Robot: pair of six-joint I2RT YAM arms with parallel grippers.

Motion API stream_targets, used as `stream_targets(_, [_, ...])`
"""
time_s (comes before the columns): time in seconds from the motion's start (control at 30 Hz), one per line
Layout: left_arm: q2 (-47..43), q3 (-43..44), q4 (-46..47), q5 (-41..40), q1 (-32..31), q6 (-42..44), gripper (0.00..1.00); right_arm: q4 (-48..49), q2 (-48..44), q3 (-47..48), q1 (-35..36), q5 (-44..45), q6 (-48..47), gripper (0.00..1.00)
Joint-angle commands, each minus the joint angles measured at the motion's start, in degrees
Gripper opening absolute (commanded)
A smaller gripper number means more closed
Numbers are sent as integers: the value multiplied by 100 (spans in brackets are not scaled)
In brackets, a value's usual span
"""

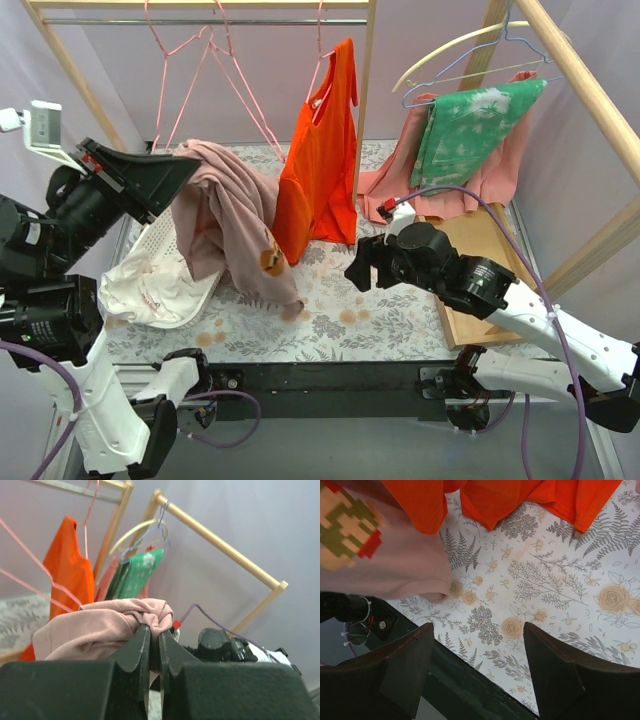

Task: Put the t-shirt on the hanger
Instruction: Place the T-shirt at the center of the board.

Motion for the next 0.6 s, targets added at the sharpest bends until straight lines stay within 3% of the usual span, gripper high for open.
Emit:
stream_targets(0.0, [-299,-1647,-336,210,-18,-393,0,-148,-150,119,-8,157,-139,80])
stream_targets(0.1, [-624,-2600,-1056,-300,-10,-612,0,-130,-132,31,-17,25,-121,80])
stream_targets(0.23, [-1292,-4383,-1374,-1633,-19,-745,0,176,-36,-355,0,-614,-270,80])
stream_targets(0.3, [-1512,-4755,-1586,-2127,-10,-797,0,596,52,-810,27,-1019,-253,78])
stream_targets(0.33, [-1582,-4922,-1630,-2747,-18,-815,0,739,113,-970,114,-1091,-201,78])
stream_targets(0.43, [-1662,-4705,-1981,-3673,-10,-1052,0,1319,499,-1558,368,-1311,-42,77])
stream_targets(0.57, [-1320,-3505,-2463,-4518,-18,-930,0,1926,1324,-1772,510,-1478,-85,76])
